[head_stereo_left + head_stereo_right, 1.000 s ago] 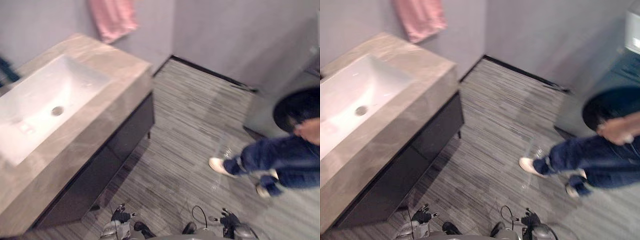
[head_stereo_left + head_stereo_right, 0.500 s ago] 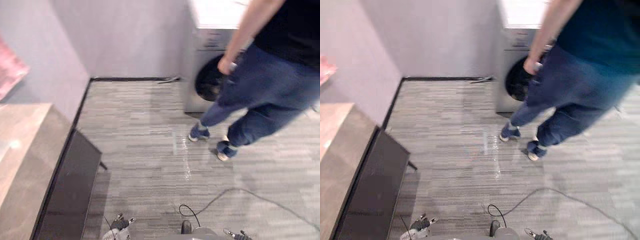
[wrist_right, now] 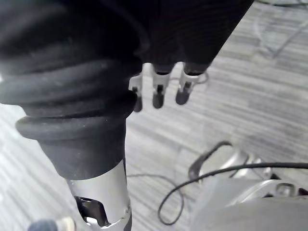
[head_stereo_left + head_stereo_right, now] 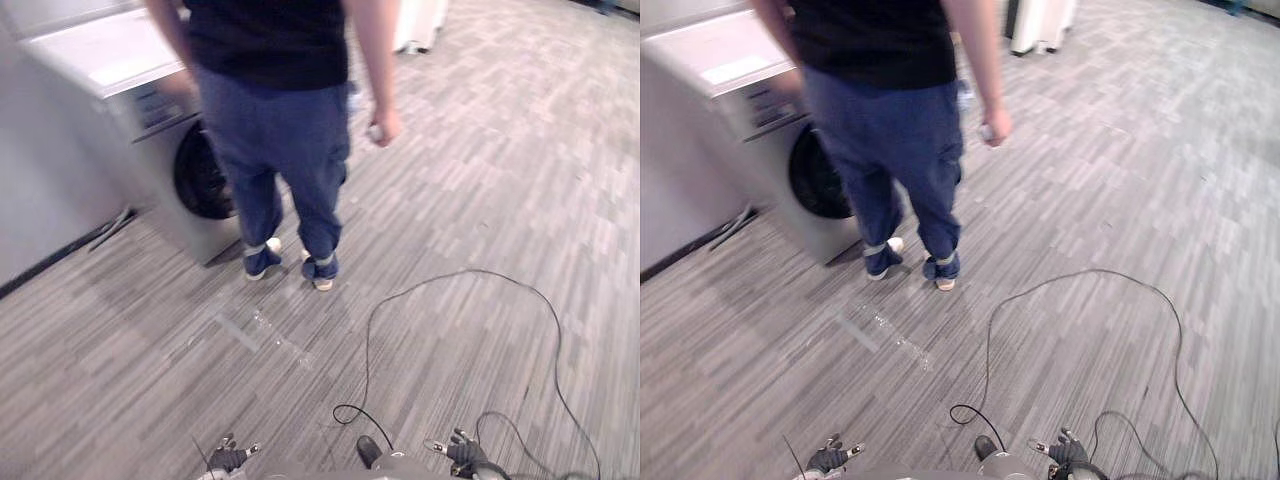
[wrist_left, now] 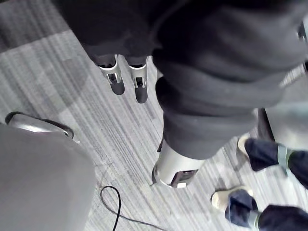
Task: Organize washtable
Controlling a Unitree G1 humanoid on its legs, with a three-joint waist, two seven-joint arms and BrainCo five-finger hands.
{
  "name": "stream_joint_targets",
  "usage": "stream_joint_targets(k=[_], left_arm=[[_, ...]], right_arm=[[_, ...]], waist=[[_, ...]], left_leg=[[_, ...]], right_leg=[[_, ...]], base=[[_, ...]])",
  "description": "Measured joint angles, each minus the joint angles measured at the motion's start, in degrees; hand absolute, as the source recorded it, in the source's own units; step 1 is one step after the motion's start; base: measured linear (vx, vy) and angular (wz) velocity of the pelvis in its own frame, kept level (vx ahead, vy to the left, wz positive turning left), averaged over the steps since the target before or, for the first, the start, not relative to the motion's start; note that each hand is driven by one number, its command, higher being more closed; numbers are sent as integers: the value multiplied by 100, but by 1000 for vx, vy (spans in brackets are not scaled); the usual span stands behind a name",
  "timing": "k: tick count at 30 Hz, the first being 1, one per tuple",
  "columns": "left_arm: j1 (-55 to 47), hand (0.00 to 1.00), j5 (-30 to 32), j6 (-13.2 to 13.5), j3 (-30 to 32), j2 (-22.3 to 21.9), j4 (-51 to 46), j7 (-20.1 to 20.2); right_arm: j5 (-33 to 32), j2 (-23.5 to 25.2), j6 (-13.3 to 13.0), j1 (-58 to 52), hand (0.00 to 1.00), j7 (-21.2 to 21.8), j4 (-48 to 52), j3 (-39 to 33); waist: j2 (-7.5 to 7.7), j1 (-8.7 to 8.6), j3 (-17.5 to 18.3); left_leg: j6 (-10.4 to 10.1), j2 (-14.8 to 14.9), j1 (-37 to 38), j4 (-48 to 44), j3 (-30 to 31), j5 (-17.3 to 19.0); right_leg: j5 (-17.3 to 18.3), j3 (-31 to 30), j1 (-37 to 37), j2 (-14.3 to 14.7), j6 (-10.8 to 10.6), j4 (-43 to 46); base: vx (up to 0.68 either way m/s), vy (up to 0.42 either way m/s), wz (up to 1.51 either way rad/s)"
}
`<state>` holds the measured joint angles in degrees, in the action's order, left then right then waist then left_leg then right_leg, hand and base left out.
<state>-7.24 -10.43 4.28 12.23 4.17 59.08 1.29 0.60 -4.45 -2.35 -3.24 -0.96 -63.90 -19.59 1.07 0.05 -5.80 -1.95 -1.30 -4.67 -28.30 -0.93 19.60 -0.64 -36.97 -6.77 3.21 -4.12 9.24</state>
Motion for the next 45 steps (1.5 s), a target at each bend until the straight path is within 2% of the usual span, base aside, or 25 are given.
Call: stream_joint_targets(k=[1, 2, 5, 8, 10, 11, 12, 13, 14, 15, 16, 17, 18, 19, 21, 22, 23, 25, 30, 32, 33, 34, 40, 45], left_arm=[[13, 0, 123, 57, -93, -37, -23, -3], [54, 0, 196, 35, -108, -57, 19, -15], [19, 0, 277, 3, -294, 54, 9, -5], [82, 0, 429, 2, -334, 68, 20, -16], [154, 0, 502, 5, -335, 74, 18, -32], [167, 0, 541, 5, -332, 114, 18, -37], [137, 0, 625, 5, -318, 118, 19, -35], [115, 0, 659, 5, -309, 120, 17, -32], [138, 0, 671, 16, -288, 172, -8, -13], [235, 0, 650, 104, -146, 90, -21, -18], [317, 0, 577, 79, -28, 20, -9, -21], [291, 0, 597, 44, -36, 24, 49, -70], [270, 0, 598, 50, -58, 31, 98, -68], [188, 0, 585, 63, -66, 51, 146, -65], [170, 0, 556, 50, -64, 58, 163, -63], [168, 0, 483, 51, -65, 51, 179, -55], [160, 0, 373, 47, -58, 62, 217, -58], [158, 0, 185, 37, -59, 55, 231, -46], [103, 0, -20, 48, -55, -5, 229, -36], [99, 0, -38, 49, -42, -22, 229, -35], [97, 0, -39, 48, -42, -23, 229, -28], [95, 0, -138, 55, -140, -114, 350, -20], [95, 0, -135, 58, -138, -114, 350, -23], [91, 0, -54, 131, -129, -109, 309, -185]], right_arm=[[-9, 22, 35, -94, 0, -1, -43, -190], [-17, 50, 48, -109, 0, 0, -97, -292], [-19, 74, 75, -330, 0, 78, -99, -297], [-27, 85, 80, -381, 0, 119, -50, -301], [-27, 76, 71, -368, 0, 121, -26, -265], [-27, 62, 68, -334, 0, 121, -20, -215], [-29, 35, 68, -301, 0, 120, 13, -91], [-27, 30, 69, -272, 0, 120, 27, 28], [-25, 151, 69, -195, 0, 116, 29, 126], [-22, 165, 73, -171, 0, 80, 8, -107], [0, 84, 72, -177, 0, 89, -1, -140], [7, -33, 59, -149, 0, 123, 12, 14], [22, -49, 40, -125, 0, 127, 17, 60], [57, 10, 23, -92, 0, 125, 18, 141], [66, -17, 4, -100, 0, 157, 0, 223], [50, -40, 7, -94, 0, 240, -2, 253], [41, -24, 9, -99, 0, 250, -11, 252], [-64, -19, 9, -112, 0, 261, -91, 242], [-518, 5, 5, -143, 0, 364, -231, 85], [-747, 75, 5, -199, 0, 363, -236, -60], [-895, 96, 3, -236, 0, 365, -236, -94], [-1019, 89, -8, -313, 0, 360, -224, -188], [-1020, 89, -11, -313, 0, 359, -224, -187], [-1135, 93, -129, -304, 0, 340, -232, -172]], waist=[[-201, -99, 125], [-133, -58, 129], [-115, -152, 141], [-129, -241, 130], [-105, -244, 155], [-172, -244, 129], [-197, -226, 130], [-172, -227, 114], [260, -181, 45], [15, 10, -28], [127, 1, -144], [105, 133, -134], [72, 105, -117], [-50, 87, -93], [36, 77, 47], [1, 92, 56], [9, 81, 64], [25, 77, 71], [47, 81, 153], [67, 84, 164], [76, 82, 175], [-53, 68, 308], [-53, 69, 308], [-24, 72, 303]], left_leg=[[245, 223, 49, 864, 28, -195], [482, 100, 215, 1068, -271, -340], [500, -53, 449, 1267, -778, -412], [512, -167, 633, 1463, -1236, -419], [512, -193, 640, 1548, -1665, -420], [511, -170, 608, 1533, -1951, -420], [503, -80, 487, 1354, -2257, -422], [475, -54, 302, 1006, -2355, -424], [685, -22, -484, -193, -2022, -159], [742, 559, -544, 431, -1717, -267], [759, 362, -450, 389, -1918, -283], [684, 276, -136, 791, -2103, -435], [672, 271, -31, 951, -2159, -501], [653, 214, 120, 1266, -2216, -659], [673, 94, 144, 1652, -2295, -866], [638, 78, 128, 1807, -2317, -993], [623, 41, 148, 1927, -2312, -1106], [573, -20, 248, 2055, -2277, -1204], [466, -85, 585, 2623, -2179, -1496], [461, -85, 660, 2750, -2204, -1541], [454, -77, 680, 2793, -2244, -1546], [448, -148, 839, 2952, -2584, -1541], [450, -151, 819, 2948, -2561, -1542], [465, -185, 596, 2834, -2289, -1554]], right_leg=[[-131, -86, -65, 53, -148, -224], [-172, -210, -77, -76, -232, -327], [-417, -140, -147, -152, -429, -411], [-616, -289, -183, -136, -377, -520], [-863, -427, -353, -65, -446, -588], [-1099, -268, -491, 16, -337, -623], [-1314, 509, -665, 119, -21, -537], [-1387, 1166, -786, 70, 224, -412], [-1501, 2056, -842, -394, 376, -661], [-612, 3021, -975, -498, 306, 87], [-76, 3381, -940, -752, 21, 585], [243, 3852, -736, -947, 101, 883], [316, 4047, -585, -944, 196, 832], [352, 4231, -299, -913, 191, 554], [298, 4241, -9, -924, 62, -80], [180, 4277, 61, -904, -11, -405], [51, 4325, 140, -906, 3, -613], [-219, 4325, 278, -926, -50, -772], [-282, 4367, 420, -857, -25, -915], [-302, 4325, 465, -818, -17, -999], [-354, 4291, 479, -801, 52, -1044], [-576, 3906, 562, -735, -5, -1339], [-575, 3930, 552, -738, -6, -1340], [-560, 4178, 459, -799, -12, -1318]], base=[[-7, 44, -98], [-12, 92, -131], [-28, 119, -113], [-78, 89, -111], [-86, 40, -135], [-88, 12, -163], [-57, -10, -148], [-109, -21, -127], [-152, -50, -99], [-133, -21, -74], [-35, 37, -74], [41, 83, -48], [6, 75, -63], [-47, 23, -30], [-96, -10, -22], [-100, -34, -9], [-77, -30, -2], [-49, -32, 10], [-77, -68, 5], [-73, -58, -11], [-51, -42, -12], [-26, -19, -7], [0, 0, 3], [0, -3, 25]])
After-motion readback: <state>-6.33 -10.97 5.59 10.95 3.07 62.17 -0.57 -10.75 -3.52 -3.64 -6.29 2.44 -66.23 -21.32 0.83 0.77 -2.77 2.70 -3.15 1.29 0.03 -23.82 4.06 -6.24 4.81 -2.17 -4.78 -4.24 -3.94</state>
